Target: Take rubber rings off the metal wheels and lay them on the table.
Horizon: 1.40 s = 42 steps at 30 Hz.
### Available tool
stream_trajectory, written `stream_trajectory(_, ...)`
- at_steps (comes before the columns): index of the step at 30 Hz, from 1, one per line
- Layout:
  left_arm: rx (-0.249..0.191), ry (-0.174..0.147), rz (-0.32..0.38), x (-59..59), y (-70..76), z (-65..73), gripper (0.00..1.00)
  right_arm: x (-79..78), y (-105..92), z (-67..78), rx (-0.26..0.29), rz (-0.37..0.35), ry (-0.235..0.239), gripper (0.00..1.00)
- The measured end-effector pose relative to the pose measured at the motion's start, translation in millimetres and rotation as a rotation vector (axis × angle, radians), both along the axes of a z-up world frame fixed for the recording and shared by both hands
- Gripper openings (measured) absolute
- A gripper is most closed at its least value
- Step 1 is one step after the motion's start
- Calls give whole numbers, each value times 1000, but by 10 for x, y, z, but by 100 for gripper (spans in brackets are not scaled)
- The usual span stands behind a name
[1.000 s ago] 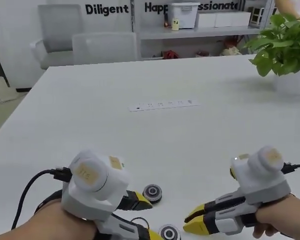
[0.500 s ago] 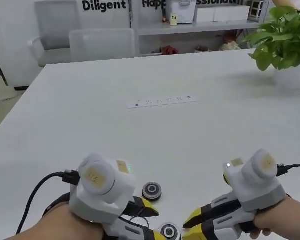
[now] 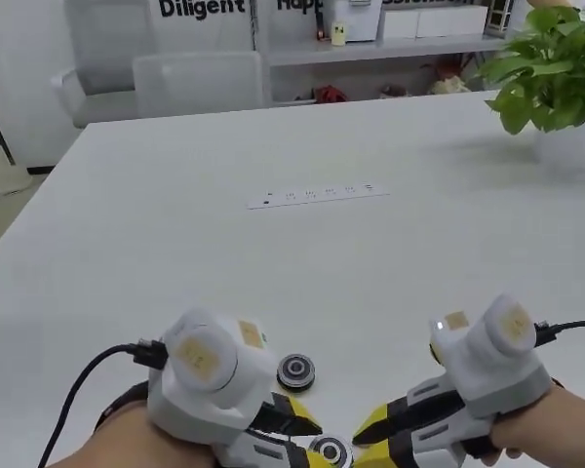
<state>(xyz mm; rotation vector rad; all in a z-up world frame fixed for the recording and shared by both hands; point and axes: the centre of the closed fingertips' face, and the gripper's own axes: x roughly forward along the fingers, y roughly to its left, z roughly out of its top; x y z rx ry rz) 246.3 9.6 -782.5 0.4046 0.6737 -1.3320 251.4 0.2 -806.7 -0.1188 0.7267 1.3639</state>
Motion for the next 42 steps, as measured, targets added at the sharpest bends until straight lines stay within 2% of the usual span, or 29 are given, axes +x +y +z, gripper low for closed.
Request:
stream_trajectory(10,29,-15,-4,8,-10,-104,20,-1,-1,-7,0,3,-10,16)
stream_trajectory(14,28,-26,4,35,-1,-94,16,-4,1,-7,4,0,-12,16)
stream_trajectory(18,35,-54,-8,31,-4,-91,15,-10,3,-5,5,3,-18,16)
stream_trajectory(20,51,-96,-35,34,-4,-101,14,-16,8,-6,6,12,-27,16)
stream_trajectory(31,40,-105,-26,32,-30,-112,14,-73,80,-7,-1,83,-81,18)
stream_trajectory(37,38,-109,-23,36,-35,-116,14,-67,74,-10,-5,84,-89,18)
stream_trajectory(39,38,-111,-19,37,-38,-117,14,-67,68,-9,-10,82,-90,17)
stream_trajectory(42,39,-115,-18,35,-40,-118,14,-56,33,-36,-46,87,-106,13)
